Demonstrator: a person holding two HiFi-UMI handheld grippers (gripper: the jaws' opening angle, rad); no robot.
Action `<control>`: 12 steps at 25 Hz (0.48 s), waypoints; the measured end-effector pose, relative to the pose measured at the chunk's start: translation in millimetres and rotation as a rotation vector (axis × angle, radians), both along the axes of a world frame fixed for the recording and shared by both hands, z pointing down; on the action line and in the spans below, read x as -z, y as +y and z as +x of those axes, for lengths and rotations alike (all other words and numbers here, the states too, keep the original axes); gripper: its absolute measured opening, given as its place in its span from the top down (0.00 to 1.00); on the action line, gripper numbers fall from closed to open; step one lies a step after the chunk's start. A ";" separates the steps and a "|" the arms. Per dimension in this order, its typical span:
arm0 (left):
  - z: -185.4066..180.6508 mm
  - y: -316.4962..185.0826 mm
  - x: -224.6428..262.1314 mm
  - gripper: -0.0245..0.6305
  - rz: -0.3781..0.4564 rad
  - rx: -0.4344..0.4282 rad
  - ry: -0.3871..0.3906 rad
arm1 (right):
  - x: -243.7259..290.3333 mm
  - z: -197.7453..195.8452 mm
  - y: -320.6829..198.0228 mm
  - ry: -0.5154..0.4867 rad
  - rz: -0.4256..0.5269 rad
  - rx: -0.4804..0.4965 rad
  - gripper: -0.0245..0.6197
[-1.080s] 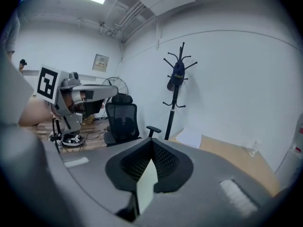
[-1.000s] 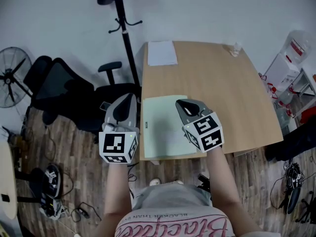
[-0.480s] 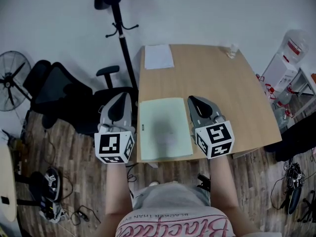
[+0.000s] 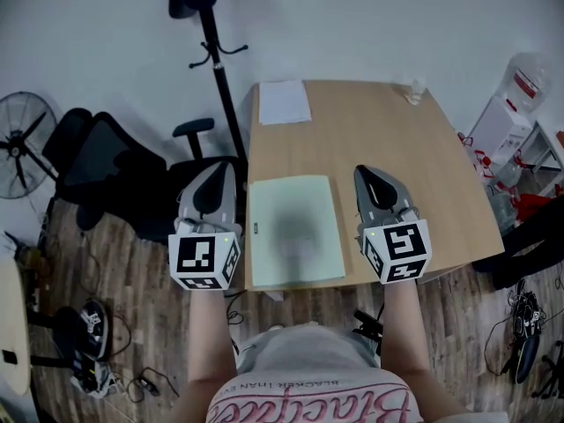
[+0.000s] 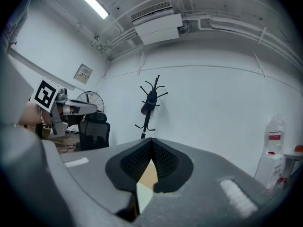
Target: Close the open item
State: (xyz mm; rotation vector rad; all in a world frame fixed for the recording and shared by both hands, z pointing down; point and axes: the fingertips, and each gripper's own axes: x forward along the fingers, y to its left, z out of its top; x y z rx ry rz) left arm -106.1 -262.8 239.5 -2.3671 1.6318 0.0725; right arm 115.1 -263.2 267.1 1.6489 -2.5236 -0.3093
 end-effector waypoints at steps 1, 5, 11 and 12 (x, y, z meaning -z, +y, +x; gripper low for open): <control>-0.1 -0.4 0.9 0.94 0.001 0.000 -0.002 | 1.3 1.1 -0.3 -0.004 0.005 -0.004 0.96; -0.2 -0.8 8.8 0.94 0.018 -0.003 -0.009 | 7.1 3.3 0.1 -0.025 0.017 -0.008 0.96; -1.4 -1.0 13.0 0.94 0.022 -0.010 -0.013 | 15.4 0.0 2.2 -0.025 0.039 -0.004 0.96; -1.6 -0.9 13.8 0.94 0.021 -0.013 -0.009 | 16.9 -0.3 2.6 -0.018 0.041 -0.008 0.96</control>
